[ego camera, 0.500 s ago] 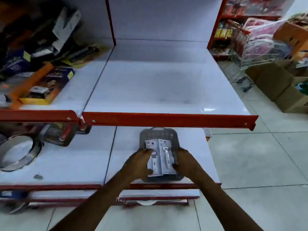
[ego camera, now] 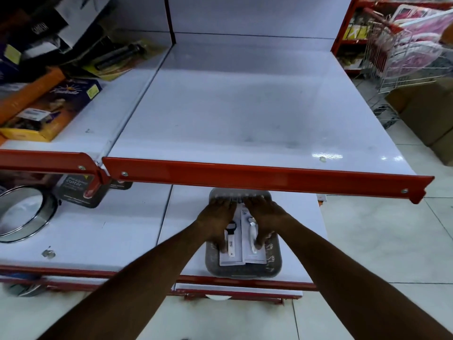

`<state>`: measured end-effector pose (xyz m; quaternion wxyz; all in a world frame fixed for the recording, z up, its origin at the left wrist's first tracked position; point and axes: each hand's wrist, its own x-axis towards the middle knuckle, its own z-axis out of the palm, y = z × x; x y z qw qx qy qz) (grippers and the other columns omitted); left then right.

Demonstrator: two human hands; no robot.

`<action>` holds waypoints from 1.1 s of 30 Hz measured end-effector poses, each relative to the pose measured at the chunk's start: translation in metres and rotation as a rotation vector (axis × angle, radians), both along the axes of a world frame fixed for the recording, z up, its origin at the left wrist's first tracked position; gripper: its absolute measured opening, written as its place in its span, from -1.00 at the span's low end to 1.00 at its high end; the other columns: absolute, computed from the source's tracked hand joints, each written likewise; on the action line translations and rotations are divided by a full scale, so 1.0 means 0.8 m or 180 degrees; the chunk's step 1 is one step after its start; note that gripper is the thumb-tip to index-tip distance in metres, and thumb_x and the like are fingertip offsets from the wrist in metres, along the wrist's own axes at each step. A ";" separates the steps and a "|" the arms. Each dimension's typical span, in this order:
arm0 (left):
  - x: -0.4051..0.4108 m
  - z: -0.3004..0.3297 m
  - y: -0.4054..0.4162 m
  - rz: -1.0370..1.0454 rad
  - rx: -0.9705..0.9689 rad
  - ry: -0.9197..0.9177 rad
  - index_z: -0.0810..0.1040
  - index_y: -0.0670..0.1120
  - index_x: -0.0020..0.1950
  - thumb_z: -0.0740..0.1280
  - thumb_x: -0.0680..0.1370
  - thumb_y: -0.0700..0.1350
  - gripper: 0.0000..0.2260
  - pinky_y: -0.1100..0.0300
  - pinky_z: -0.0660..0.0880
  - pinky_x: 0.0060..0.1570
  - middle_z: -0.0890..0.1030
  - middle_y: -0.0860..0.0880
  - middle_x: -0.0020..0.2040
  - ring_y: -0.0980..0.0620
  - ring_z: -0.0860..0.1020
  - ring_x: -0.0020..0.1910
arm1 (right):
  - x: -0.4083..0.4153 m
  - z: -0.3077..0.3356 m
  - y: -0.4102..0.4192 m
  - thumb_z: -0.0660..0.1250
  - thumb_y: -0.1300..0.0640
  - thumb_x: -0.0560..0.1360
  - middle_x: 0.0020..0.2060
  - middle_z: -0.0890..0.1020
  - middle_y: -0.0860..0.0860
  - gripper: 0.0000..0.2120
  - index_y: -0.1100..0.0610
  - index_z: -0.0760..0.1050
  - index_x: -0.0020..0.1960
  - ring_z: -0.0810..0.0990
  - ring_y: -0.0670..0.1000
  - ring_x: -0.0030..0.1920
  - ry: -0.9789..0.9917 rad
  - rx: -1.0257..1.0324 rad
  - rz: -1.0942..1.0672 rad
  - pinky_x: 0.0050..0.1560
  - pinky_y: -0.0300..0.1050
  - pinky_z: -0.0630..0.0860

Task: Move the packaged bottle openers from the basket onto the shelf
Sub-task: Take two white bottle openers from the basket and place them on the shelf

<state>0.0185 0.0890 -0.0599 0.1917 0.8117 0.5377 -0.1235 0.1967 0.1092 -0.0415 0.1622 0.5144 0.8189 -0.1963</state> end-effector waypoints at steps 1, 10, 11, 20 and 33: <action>0.000 0.001 0.000 -0.0055 0.0146 0.0065 0.03 -0.08 0.54 0.67 0.08 0.17 0.22 -0.07 0.30 0.47 0.22 -0.11 0.55 -0.19 0.25 0.50 | 0.002 -0.001 0.000 0.68 -0.08 0.01 0.55 0.06 0.10 0.35 0.04 -0.13 0.53 0.01 0.21 0.54 -0.0022 0.0151 0.0070 0.53 0.14 0.10; -0.024 0.068 -0.077 0.1119 0.0584 -0.1594 0.43 -0.06 0.32 0.58 0.36 -0.19 -0.42 0.06 0.55 0.20 0.55 -0.10 0.29 -0.09 0.57 0.18 | 0.012 0.060 -0.069 0.52 0.19 0.35 0.27 0.54 0.05 -0.43 0.02 0.41 0.30 0.57 0.08 0.19 0.1278 0.0752 -0.0667 0.14 -0.13 0.56; -0.026 0.077 -0.092 0.1184 0.0608 -0.1831 0.49 -0.01 0.20 0.55 0.39 -0.21 -0.56 0.07 0.57 0.15 0.59 -0.07 0.17 -0.03 0.58 0.09 | 0.014 0.069 -0.084 0.48 0.20 0.39 0.20 0.61 0.04 -0.58 0.00 0.49 0.21 0.62 0.07 0.11 0.1423 0.0685 -0.0815 0.17 -0.11 0.58; -0.066 0.283 -0.186 0.0973 0.1590 -0.2820 0.59 0.08 0.07 0.51 0.42 -0.15 -0.72 0.54 0.48 -0.08 0.70 0.24 -0.04 0.35 0.61 -0.09 | 0.020 0.282 -0.192 0.54 0.18 0.36 -0.17 0.70 -0.19 -0.81 -0.06 0.66 -0.10 0.63 -0.19 -0.14 0.2454 0.1502 -0.0915 -0.10 -0.43 0.49; -0.116 0.415 0.022 0.1360 0.1196 -0.4055 0.56 -0.08 0.00 0.42 0.46 -0.41 -0.74 0.34 0.54 -0.43 0.67 0.14 -0.40 0.18 0.60 -0.35 | -0.018 0.404 0.021 0.46 0.23 0.43 -0.03 0.72 0.06 -0.82 0.09 0.66 0.02 0.65 -0.04 -0.02 0.3197 0.1572 -0.1017 -0.12 -0.25 0.48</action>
